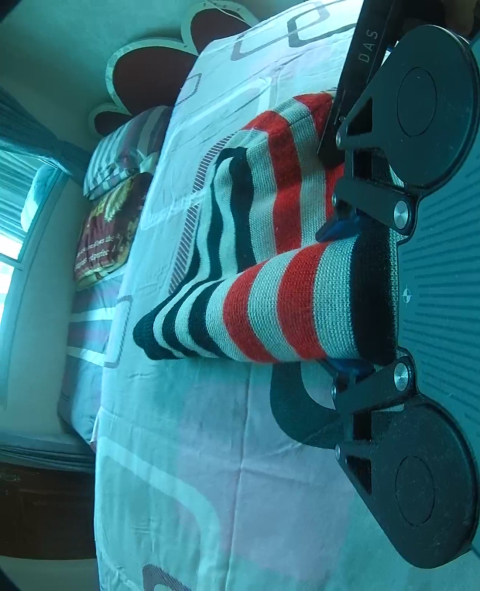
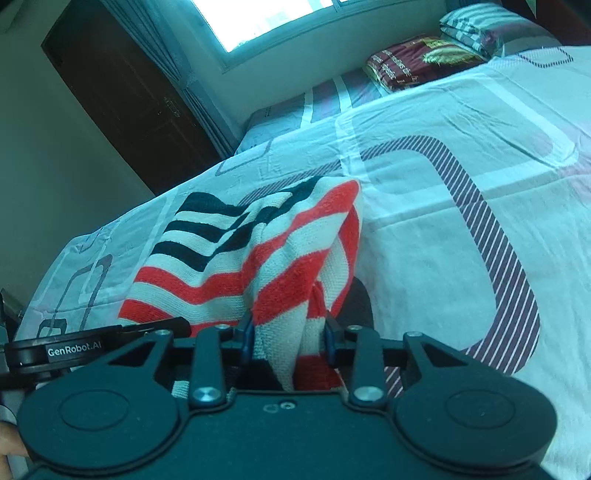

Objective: Fold small clothes

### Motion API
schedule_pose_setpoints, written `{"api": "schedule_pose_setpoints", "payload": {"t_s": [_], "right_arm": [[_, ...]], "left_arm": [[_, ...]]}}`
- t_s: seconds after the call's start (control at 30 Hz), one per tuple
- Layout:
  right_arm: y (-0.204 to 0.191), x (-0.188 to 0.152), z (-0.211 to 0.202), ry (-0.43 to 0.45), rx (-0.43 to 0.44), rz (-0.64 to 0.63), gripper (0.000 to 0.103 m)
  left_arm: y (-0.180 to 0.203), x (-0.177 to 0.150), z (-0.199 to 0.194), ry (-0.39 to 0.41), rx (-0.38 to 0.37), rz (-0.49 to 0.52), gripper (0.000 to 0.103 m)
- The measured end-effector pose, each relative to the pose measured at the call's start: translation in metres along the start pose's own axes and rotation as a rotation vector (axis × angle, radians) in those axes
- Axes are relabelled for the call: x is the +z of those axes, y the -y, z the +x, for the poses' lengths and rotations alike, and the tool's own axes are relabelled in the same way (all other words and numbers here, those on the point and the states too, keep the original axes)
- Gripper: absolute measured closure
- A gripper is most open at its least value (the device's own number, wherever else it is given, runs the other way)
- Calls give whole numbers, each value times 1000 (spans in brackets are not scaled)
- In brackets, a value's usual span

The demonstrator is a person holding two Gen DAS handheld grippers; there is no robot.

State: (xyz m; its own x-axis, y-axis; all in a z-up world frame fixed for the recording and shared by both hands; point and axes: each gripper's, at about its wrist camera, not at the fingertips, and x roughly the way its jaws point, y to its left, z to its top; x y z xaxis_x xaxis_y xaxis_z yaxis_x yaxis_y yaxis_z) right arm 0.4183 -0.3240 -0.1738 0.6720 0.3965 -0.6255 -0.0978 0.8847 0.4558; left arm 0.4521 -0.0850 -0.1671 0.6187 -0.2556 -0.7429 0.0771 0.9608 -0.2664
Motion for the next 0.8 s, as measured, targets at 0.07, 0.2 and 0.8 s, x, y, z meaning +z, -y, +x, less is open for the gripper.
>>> {"api": "schedule_pose_setpoints", "payload": {"t_s": [0.07,0.2,0.8], "right_arm": [[-3,0,-6,23,12,11,71],[-15,4,-19,48,47,-7,71],[-112,-1,-19,58,157,-58,71]], "left_arm": [[0,0,-5,20,2,-1,47],[-1,0,-16,35,-2,-8,48],[-74,6,-100,116,73,-27,48]]}}
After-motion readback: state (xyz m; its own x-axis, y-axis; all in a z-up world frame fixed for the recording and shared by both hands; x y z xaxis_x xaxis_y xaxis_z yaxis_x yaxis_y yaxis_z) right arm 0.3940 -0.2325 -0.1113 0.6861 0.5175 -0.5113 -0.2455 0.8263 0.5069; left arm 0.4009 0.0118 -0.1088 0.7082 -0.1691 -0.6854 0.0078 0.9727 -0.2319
